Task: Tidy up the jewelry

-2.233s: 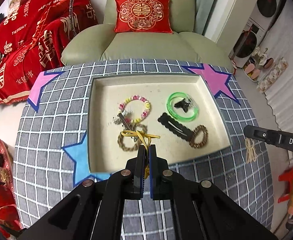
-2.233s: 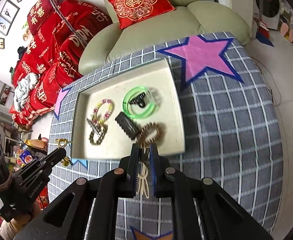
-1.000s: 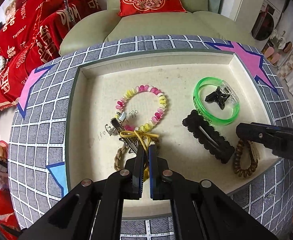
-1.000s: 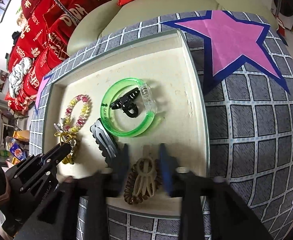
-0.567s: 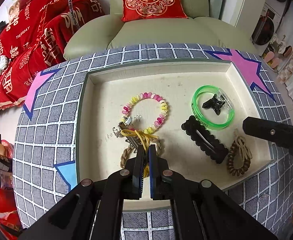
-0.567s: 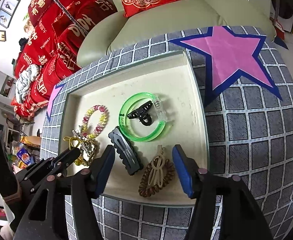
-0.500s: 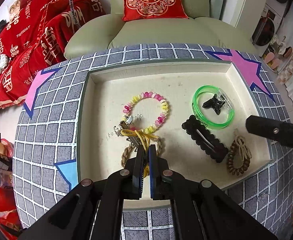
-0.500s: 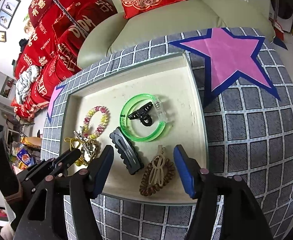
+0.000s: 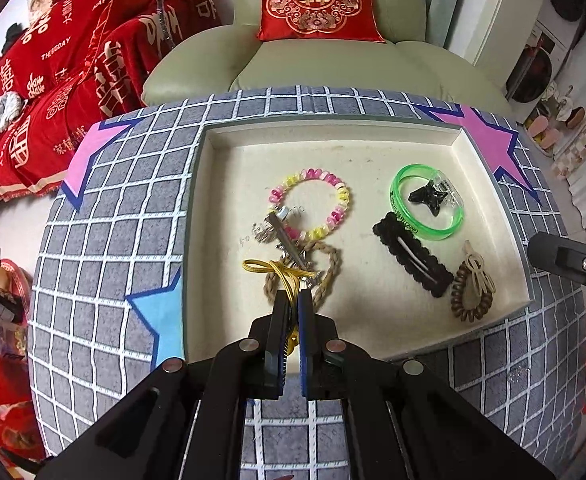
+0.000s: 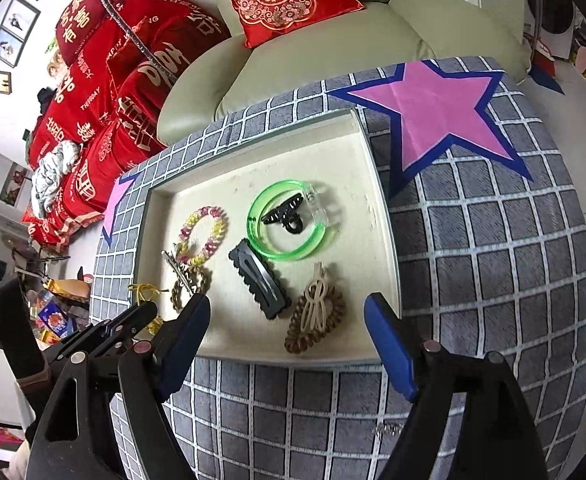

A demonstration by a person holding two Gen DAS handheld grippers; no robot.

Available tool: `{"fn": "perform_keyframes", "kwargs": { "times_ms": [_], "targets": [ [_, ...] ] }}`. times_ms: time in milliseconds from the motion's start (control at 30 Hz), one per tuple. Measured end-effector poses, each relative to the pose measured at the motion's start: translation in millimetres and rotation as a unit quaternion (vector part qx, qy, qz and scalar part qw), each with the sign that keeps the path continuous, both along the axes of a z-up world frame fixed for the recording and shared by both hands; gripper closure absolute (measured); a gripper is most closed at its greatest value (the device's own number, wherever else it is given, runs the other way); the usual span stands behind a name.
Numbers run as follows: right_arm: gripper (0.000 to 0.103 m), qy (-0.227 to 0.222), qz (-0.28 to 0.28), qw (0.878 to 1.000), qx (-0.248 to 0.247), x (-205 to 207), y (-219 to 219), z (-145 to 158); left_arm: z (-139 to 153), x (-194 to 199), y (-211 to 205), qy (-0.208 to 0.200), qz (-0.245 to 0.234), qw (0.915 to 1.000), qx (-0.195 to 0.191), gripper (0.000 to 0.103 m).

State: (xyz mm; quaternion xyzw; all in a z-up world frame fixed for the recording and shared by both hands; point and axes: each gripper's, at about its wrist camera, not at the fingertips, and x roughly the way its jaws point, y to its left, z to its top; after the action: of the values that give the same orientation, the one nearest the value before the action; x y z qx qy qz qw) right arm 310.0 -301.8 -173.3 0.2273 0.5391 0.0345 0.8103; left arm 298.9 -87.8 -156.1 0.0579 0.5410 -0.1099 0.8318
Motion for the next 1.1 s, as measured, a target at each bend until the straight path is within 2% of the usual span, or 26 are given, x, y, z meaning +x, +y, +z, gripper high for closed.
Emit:
{"fn": "perform_keyframes", "kwargs": {
  "times_ms": [600,633,667,700,1100],
  "targets": [
    [0.016,-0.008,-0.005,0.999,-0.044,-47.1,18.6,18.6,24.9,-43.1,31.4,-0.017,0.001,0.9998,-0.005,0.092],
    [0.016,-0.01,-0.006,0.999,-0.045,-48.6,19.1,19.8,26.2,-45.2,31.9,-0.018,-0.001,0.9998,-0.006,0.089],
    [0.016,-0.012,-0.008,0.999,-0.047,-50.5,19.8,21.4,27.4,-47.1,32.5,-0.019,-0.002,0.9998,-0.007,0.072],
    [0.016,-0.013,-0.008,0.999,-0.05,-51.9,20.6,22.9,27.9,-48.0,32.5,-0.016,-0.003,0.9999,-0.005,0.0],
    [0.015,-0.019,-0.011,0.997,-0.069,-86.8,33.2,41.0,-18.6,-54.7,28.4,-0.059,0.011,0.9981,0.017,0.0]
  ]
}}
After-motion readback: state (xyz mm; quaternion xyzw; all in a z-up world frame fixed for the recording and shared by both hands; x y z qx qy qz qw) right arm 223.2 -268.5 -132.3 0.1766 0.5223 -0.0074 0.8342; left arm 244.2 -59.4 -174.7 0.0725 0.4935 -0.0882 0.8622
